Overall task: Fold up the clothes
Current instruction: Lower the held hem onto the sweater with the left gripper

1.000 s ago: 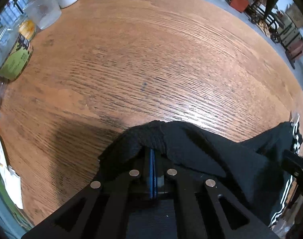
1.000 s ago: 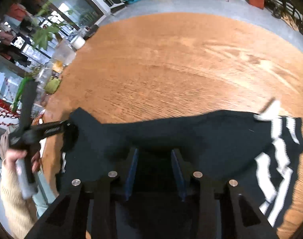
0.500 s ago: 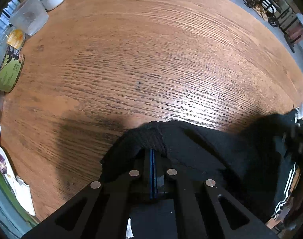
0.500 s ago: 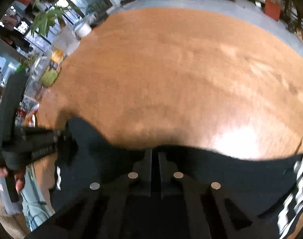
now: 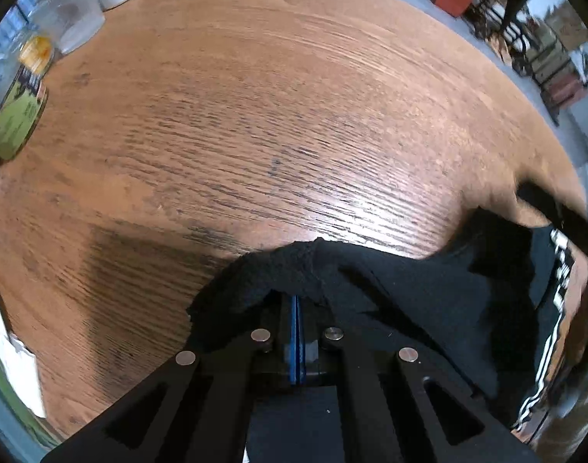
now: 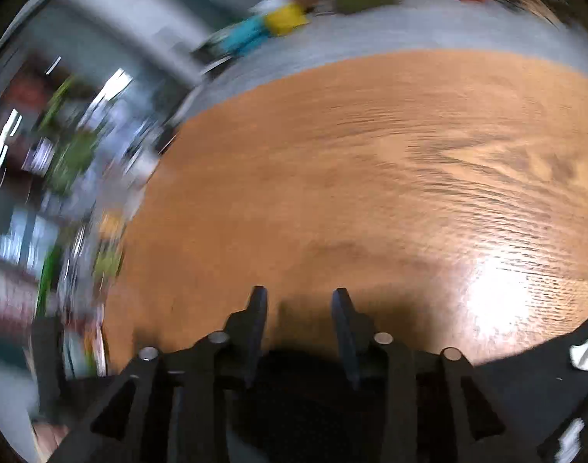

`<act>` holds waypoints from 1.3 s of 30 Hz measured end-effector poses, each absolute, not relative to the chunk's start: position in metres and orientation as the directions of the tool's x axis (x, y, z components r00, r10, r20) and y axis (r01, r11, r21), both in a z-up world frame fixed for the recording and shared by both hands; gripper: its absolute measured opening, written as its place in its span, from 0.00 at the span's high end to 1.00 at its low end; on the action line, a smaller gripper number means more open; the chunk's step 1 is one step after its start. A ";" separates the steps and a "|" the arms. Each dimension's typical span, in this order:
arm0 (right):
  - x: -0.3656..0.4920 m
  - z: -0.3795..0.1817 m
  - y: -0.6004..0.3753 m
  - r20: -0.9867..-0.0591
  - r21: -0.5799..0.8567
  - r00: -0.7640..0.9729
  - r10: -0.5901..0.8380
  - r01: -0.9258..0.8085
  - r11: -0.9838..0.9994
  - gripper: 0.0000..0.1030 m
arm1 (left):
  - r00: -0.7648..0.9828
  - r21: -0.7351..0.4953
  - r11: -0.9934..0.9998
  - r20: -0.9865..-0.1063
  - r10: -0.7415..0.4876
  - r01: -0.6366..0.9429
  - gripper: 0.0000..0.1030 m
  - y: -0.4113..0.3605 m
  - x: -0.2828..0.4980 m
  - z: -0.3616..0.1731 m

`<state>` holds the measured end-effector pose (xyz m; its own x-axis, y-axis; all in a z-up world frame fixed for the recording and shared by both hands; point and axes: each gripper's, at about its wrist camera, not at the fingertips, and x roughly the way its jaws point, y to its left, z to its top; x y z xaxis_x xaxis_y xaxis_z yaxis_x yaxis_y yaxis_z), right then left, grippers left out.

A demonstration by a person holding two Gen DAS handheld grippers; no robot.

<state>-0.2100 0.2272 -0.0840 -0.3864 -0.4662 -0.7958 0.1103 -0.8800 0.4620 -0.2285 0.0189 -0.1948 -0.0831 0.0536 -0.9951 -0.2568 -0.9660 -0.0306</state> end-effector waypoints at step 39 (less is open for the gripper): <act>-0.068 -0.064 0.177 -0.872 0.285 -0.252 -0.421 0.438 -0.853 0.55 | -0.055 -0.407 -0.903 -0.913 0.404 0.134 0.81 -0.068 -0.158 -0.107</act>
<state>-0.0683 0.1772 -0.0643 -0.2516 -0.4207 -0.8716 0.4381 -0.8526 0.2850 -0.1584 -0.0684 -0.1069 -0.0547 0.4036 -0.9133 0.1342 -0.9034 -0.4073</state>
